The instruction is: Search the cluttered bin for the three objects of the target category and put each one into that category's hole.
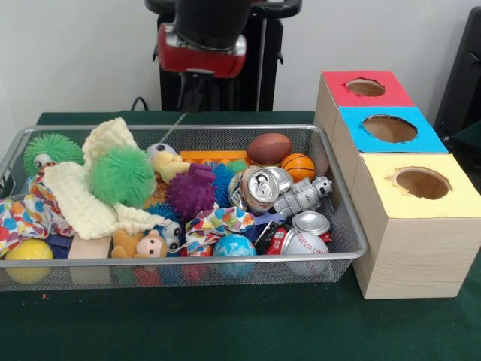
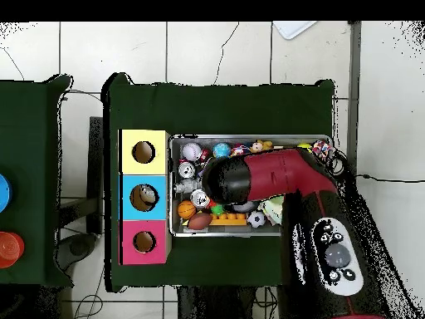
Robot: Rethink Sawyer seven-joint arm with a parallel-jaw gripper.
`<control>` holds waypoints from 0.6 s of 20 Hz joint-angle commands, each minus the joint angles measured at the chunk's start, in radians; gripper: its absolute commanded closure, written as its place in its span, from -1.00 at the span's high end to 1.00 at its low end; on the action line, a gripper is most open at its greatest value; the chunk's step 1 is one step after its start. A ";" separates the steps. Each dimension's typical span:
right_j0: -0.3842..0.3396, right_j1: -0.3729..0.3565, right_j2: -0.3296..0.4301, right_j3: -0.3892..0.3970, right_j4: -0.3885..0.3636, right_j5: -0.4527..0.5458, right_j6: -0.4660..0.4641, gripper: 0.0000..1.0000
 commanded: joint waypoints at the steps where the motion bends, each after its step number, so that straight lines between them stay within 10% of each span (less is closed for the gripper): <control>1: 0.041 -0.021 0.070 0.027 0.109 0.043 0.032 -1.00; 12: -0.029 -0.002 0.028 0.149 0.085 -0.173 -0.044 -1.00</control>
